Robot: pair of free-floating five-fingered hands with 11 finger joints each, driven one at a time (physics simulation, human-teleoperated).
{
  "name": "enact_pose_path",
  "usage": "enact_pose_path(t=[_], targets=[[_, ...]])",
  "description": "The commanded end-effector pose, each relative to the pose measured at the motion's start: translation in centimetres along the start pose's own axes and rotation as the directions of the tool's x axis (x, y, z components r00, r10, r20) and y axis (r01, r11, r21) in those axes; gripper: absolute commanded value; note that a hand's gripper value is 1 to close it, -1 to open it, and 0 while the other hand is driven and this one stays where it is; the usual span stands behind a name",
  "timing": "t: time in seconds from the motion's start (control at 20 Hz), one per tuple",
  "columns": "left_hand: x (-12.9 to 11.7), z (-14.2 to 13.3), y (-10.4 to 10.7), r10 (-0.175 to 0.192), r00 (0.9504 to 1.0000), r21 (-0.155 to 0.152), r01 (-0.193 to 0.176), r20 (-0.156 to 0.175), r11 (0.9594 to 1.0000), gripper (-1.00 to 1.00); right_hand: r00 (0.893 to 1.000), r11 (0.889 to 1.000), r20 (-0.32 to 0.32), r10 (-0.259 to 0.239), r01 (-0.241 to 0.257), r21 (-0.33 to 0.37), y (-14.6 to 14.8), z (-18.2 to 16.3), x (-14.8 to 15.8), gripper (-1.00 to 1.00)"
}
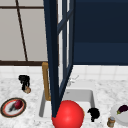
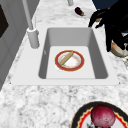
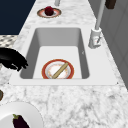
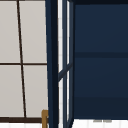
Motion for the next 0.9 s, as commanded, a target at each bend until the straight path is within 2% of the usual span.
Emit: enact_pose_path(t=[0.0, 0.4, 0.6, 0.7, 0.75, 0.85], targets=[[1.9, 2.7, -1.1, 0.037, 0.9992, 0.033, -0.037, 0.018, 0.9988, 1.00, 1.000, 1.000, 0.000, 0.000, 0.000, 0.000, 0.0, 0.0, 0.0, 0.00], [4.7, 8.7, -3.8, 0.021, 0.9995, 0.029, -0.021, 0.026, 0.9994, 1.00, 1.000, 1.000, 0.000, 0.000, 0.000, 0.000, 0.0, 0.0, 0.0, 0.00], [4.7, 11.8, -6.0, 0.002, 0.9996, 0.032, -0.003, 0.029, 0.9995, 1.00, 1.000, 1.000, 0.000, 0.000, 0.000, 0.000, 0.0, 0.0, 0.0, 0.00], [4.4, 13.1, -7.5, -0.020, 0.9995, 0.042, 0.019, 0.024, 0.9989, 1.00, 1.000, 1.000, 0.000, 0.000, 0.000, 0.000, 0.0, 0.0, 0.0, 0.00], [4.3, 13.3, -8.8, -0.042, 0.9989, 0.053, 0.041, 0.022, 0.9977, 1.00, 1.000, 1.000, 0.000, 0.000, 0.000, 0.000, 0.0, 0.0, 0.0, 0.00], [3.8, 13.9, -10.0, -0.046, 0.9985, 0.067, 0.044, 0.029, 0.9968, 1.00, 1.000, 1.000, 0.000, 0.000, 0.000, 0.000, 0.0, 0.0, 0.0, 0.00]])
